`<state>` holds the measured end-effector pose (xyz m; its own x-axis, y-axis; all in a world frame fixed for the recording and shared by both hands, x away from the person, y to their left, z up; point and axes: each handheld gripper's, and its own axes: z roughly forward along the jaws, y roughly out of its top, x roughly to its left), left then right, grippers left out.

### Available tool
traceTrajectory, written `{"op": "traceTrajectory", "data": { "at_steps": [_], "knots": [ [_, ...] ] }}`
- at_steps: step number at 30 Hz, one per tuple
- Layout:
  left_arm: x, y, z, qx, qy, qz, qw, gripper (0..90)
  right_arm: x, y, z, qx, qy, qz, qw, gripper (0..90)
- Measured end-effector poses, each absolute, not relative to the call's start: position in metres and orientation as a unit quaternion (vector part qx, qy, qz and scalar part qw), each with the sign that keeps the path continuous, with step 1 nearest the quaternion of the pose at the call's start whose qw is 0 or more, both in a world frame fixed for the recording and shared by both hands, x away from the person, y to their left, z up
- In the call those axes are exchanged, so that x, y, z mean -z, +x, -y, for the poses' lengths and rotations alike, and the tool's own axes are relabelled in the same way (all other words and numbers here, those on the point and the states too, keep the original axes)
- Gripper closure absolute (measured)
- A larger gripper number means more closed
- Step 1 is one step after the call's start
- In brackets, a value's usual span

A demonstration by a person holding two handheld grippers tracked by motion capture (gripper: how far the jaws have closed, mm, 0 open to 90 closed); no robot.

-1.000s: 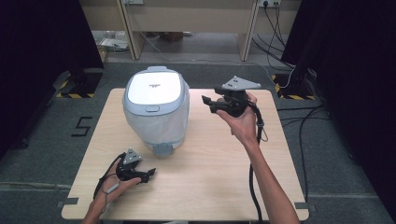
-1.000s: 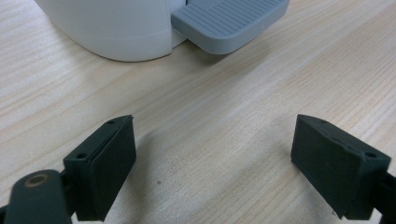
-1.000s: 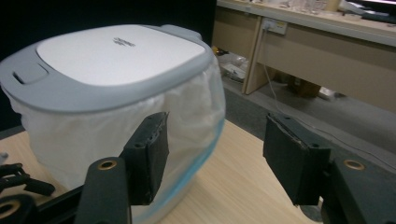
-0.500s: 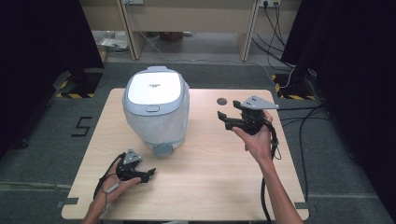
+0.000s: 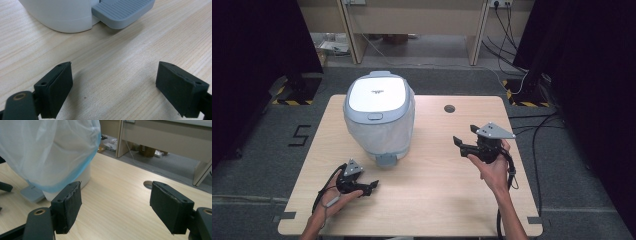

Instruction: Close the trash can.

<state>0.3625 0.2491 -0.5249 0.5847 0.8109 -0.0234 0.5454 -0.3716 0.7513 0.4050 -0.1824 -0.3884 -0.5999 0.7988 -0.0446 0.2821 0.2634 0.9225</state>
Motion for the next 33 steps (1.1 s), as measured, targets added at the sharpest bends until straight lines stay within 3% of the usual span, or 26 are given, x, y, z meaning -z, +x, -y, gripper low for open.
{"op": "traceTrajectory", "data": {
  "at_steps": [33],
  "knots": [
    [0.525,0.363,-0.249,-0.177,0.809,-0.419,0.372,13.1,0.468,0.376,0.196,-0.451,0.405,-0.761,0.231,19.7]
  ]
}}
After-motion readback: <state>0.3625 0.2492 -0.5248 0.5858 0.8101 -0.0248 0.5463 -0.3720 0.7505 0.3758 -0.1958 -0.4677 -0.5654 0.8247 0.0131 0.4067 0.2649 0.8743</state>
